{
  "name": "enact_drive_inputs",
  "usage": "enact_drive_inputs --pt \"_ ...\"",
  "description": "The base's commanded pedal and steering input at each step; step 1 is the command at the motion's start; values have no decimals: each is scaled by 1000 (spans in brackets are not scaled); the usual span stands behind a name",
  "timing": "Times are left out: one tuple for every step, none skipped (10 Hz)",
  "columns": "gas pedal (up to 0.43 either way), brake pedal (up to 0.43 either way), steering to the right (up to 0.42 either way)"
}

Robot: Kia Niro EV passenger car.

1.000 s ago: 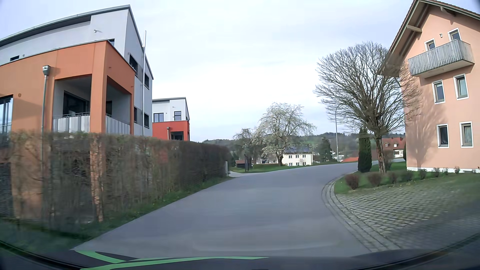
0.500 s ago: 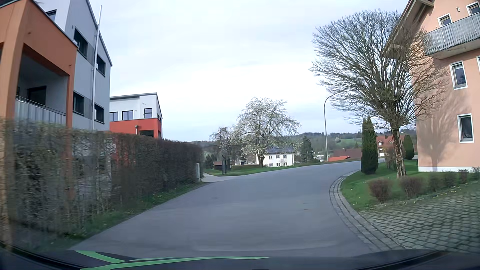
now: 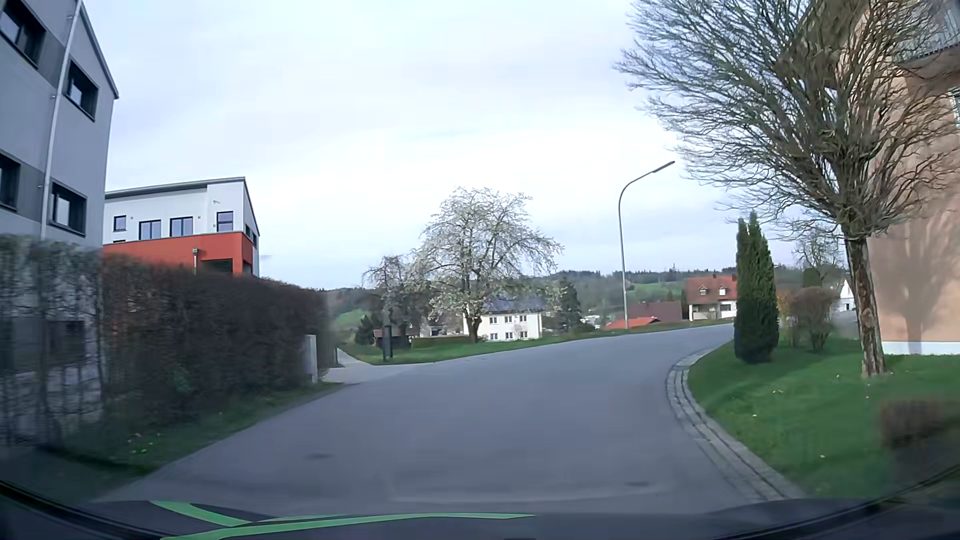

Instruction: Follow the waypoints while adhering to traffic rules and regulations

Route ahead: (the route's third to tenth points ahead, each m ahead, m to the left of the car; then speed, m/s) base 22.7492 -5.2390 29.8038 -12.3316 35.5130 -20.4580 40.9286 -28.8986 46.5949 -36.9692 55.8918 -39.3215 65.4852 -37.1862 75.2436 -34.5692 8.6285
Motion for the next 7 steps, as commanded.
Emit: enact_drive_inputs --pt "0 0 91" --pt "0 0 93" --pt "0 0 95" --pt "0 0 95" --pt "0 0 96" --pt "0 0 98" --pt "0 0 99"
